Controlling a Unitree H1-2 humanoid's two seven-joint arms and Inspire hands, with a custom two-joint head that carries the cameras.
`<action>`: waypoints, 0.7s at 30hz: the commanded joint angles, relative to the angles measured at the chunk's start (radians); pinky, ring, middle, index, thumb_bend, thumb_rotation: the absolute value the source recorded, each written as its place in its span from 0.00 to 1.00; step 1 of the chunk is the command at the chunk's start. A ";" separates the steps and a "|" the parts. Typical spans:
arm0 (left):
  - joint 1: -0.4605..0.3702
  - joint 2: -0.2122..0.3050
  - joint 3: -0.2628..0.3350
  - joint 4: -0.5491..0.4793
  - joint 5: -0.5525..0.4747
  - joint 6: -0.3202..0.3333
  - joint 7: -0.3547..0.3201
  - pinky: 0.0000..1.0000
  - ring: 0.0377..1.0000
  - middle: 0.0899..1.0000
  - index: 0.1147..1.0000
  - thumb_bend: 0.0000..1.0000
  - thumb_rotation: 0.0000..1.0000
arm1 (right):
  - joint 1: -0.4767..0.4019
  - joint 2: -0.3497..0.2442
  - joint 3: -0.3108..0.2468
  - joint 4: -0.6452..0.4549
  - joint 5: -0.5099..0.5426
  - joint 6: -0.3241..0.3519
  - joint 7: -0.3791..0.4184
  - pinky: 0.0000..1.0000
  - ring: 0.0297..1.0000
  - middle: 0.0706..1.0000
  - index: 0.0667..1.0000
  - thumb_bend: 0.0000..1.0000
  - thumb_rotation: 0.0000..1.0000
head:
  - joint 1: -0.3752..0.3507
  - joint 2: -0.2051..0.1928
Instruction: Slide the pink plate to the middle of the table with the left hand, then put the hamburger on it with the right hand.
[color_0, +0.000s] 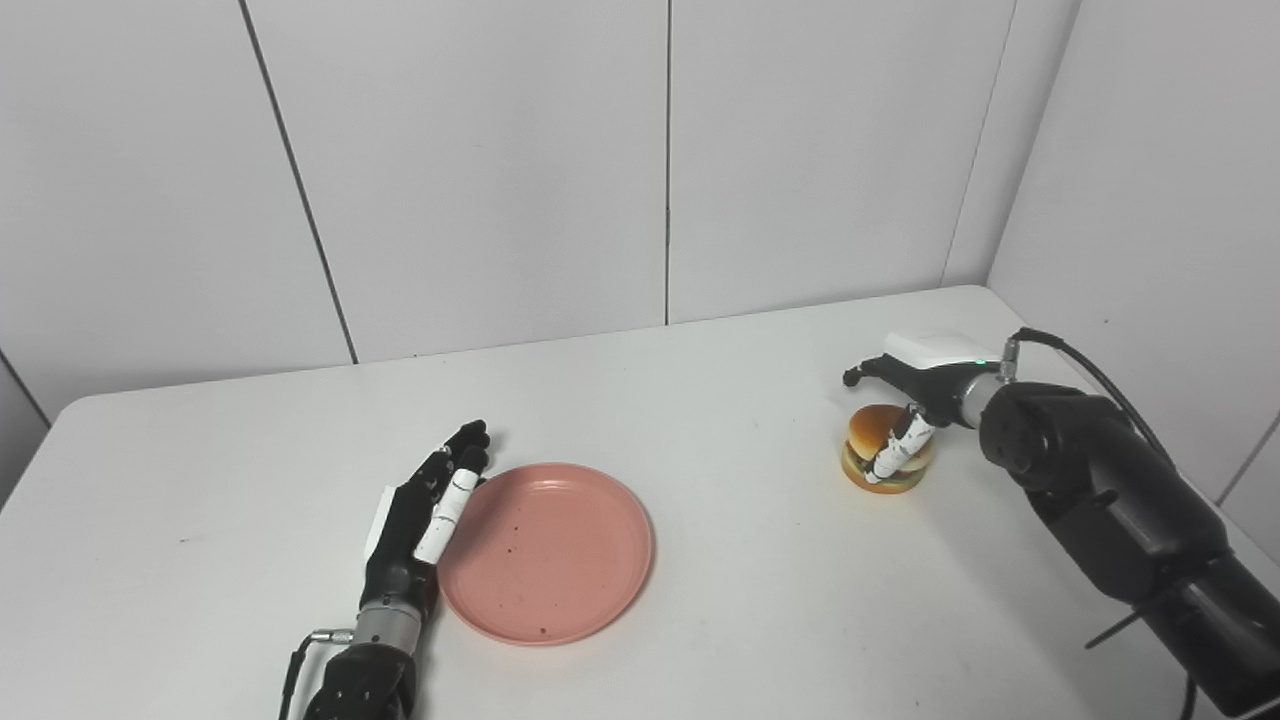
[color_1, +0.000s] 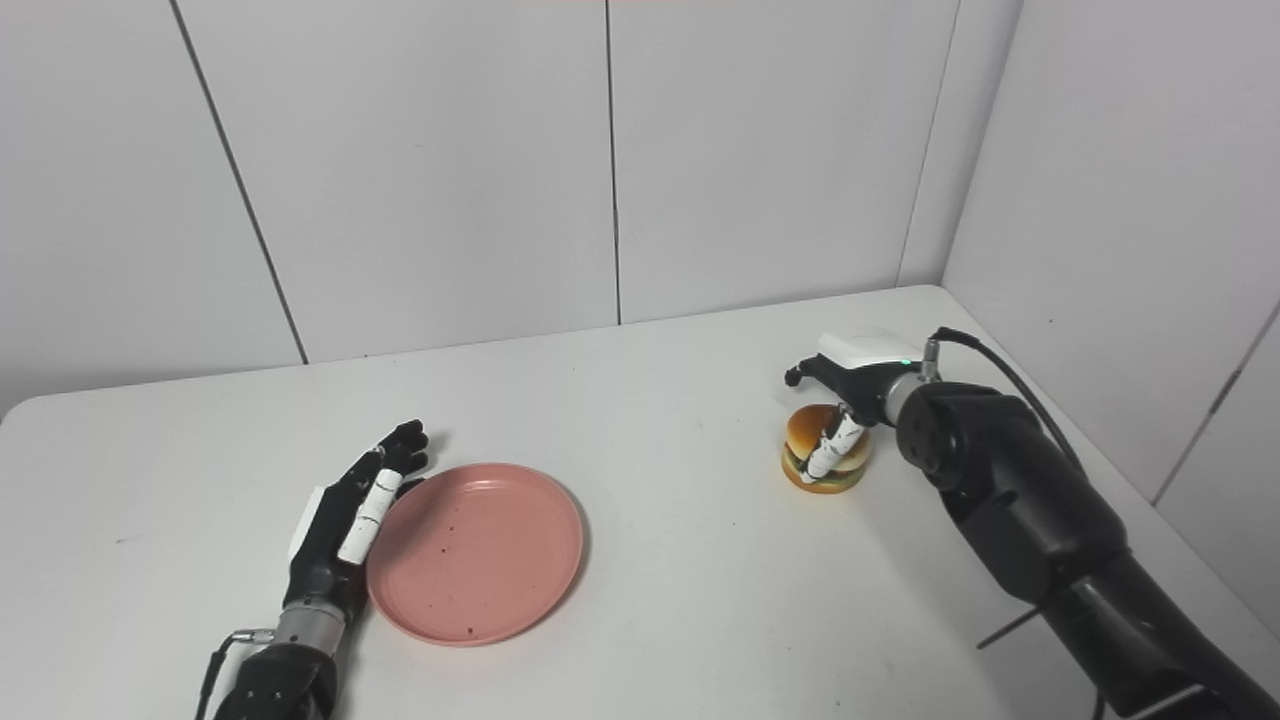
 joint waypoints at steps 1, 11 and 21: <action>0.043 0.004 -0.006 0.032 0.000 0.007 -0.003 0.82 0.86 0.85 0.77 0.83 0.82 | -0.058 -0.039 -0.004 -0.008 -0.008 0.004 -0.003 0.68 0.86 0.88 0.80 0.94 0.23 | 0.001 0.000; 0.042 0.008 -0.014 0.025 0.009 0.010 -0.006 0.79 0.86 0.84 0.77 0.83 0.83 | -0.066 -0.053 0.001 -0.002 0.022 0.019 0.065 0.66 0.82 0.86 0.80 0.95 0.22 | 0.005 0.005; 0.037 0.010 -0.017 0.034 0.008 0.009 -0.008 0.80 0.86 0.84 0.77 0.81 0.84 | -0.074 -0.049 0.017 0.000 0.021 0.051 0.138 0.58 0.66 0.71 0.74 0.90 0.24 | 0.007 0.009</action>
